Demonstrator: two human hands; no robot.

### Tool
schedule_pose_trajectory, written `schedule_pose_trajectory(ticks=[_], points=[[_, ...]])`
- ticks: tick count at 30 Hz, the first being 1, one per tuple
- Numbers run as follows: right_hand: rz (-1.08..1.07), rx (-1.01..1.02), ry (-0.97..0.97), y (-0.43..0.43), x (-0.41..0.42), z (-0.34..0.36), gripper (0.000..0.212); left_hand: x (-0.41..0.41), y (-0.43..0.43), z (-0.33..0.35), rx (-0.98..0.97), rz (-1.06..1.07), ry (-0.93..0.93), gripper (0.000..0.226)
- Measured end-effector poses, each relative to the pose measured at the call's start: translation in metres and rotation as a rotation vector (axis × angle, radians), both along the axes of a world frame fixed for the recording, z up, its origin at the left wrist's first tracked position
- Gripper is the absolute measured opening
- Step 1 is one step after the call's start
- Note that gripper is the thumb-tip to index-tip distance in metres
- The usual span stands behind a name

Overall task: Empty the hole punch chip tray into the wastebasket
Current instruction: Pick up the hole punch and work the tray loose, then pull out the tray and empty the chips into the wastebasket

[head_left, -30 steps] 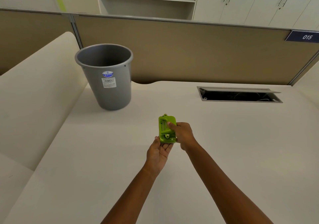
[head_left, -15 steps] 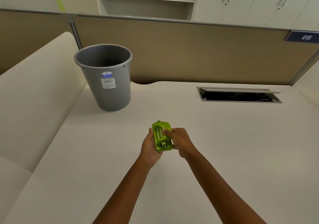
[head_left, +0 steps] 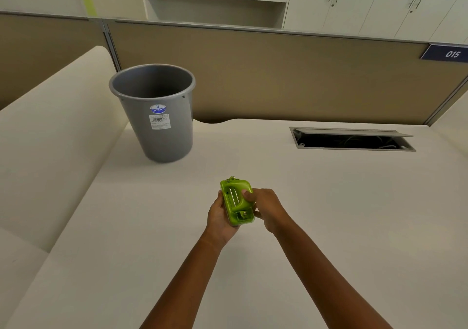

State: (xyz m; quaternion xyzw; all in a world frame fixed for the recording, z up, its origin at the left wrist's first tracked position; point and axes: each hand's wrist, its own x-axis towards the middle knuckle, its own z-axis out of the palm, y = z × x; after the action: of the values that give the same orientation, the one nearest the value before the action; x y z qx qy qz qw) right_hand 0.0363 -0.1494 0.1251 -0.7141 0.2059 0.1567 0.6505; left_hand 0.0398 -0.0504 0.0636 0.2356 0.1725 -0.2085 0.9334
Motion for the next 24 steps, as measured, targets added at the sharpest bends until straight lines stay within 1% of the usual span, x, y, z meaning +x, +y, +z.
schedule_pose_trajectory(ticks=[2, 4, 6, 9, 11, 14, 18, 20, 21, 23, 24], points=[[-0.023, 0.089, 0.036, -0.004, 0.001, 0.001, 0.03, -0.001, 0.001, 0.002, -0.004, -0.023, -0.008, 0.043], [-0.045, 0.177, 0.074, -0.008, 0.002, 0.002, 0.015, -0.001, 0.0, 0.002, -0.021, -0.033, -0.017, 0.042], [-0.083, 0.275, 0.11, -0.013, 0.005, 0.0, 0.016, -0.001, -0.001, 0.002, -0.052, -0.038, -0.024, 0.042], [-0.101, 0.389, 0.165, -0.023, 0.009, -0.003, 0.008, -0.002, -0.003, 0.005, -0.105, -0.033, -0.009, 0.039], [-0.087, 0.459, 0.215, -0.029, 0.01, -0.003, 0.01, -0.001, -0.004, 0.007, -0.112, -0.012, -0.006, 0.036], [-0.066, 0.586, 0.269, -0.037, 0.008, -0.005, 0.022, -0.001, -0.006, 0.013, -0.086, 0.008, -0.011, 0.034], [-0.092, 0.768, 0.267, -0.049, 0.006, -0.017, 0.029, -0.004, -0.01, 0.022, -0.084, 0.011, -0.006, 0.033], [-0.104, 0.833, 0.246, -0.052, 0.004, -0.021, 0.037, -0.004, -0.011, 0.024, -0.078, 0.011, -0.003, 0.033], [-0.099, 0.857, 0.239, -0.053, 0.003, -0.022, 0.037, -0.004, -0.012, 0.025, -0.078, 0.009, -0.004, 0.034], [-0.088, 0.869, 0.22, -0.053, 0.002, -0.019, 0.024, -0.004, -0.013, 0.027, -0.076, 0.004, -0.009, 0.035], [-0.083, 0.863, 0.213, -0.054, 0.002, -0.019, 0.022, -0.003, -0.013, 0.027, -0.07, 0.0, -0.014, 0.035]])
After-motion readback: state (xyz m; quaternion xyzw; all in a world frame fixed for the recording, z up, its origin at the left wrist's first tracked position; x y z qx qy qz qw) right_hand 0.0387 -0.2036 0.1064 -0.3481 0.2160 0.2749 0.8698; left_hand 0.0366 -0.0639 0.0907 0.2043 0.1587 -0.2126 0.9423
